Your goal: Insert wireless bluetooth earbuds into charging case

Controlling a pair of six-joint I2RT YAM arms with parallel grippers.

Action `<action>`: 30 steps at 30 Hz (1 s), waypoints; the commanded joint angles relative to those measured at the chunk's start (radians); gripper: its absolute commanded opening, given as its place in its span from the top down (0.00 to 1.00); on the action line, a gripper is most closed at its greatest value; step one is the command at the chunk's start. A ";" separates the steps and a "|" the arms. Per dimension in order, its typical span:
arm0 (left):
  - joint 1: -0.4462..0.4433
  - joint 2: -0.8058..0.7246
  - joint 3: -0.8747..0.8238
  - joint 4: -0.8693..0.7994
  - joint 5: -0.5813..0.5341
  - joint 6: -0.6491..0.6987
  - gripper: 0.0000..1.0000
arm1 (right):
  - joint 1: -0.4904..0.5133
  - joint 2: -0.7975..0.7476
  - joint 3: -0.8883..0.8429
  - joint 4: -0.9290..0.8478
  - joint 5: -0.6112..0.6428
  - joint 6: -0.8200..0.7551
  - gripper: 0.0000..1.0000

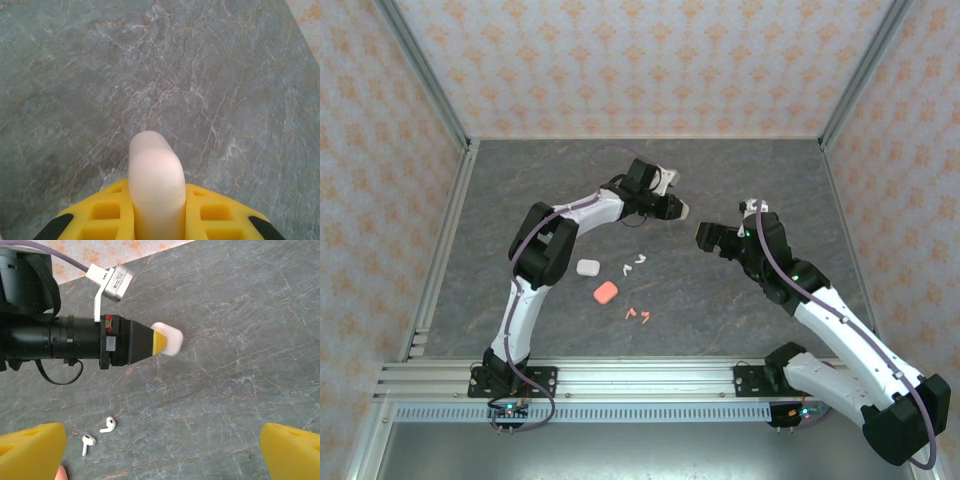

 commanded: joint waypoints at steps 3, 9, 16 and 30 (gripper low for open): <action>-0.010 0.030 0.069 -0.034 0.002 -0.035 0.86 | -0.003 -0.014 0.014 -0.040 0.041 -0.040 0.01; -0.009 0.073 0.106 -0.053 -0.004 -0.038 0.85 | -0.003 -0.013 0.013 -0.052 0.053 -0.048 0.01; -0.009 0.082 0.122 -0.089 -0.031 -0.011 0.69 | -0.003 -0.015 0.032 -0.080 0.071 -0.046 0.01; 0.003 -0.168 -0.016 -0.107 -0.106 0.066 0.55 | -0.004 -0.070 0.038 -0.091 0.084 -0.034 0.01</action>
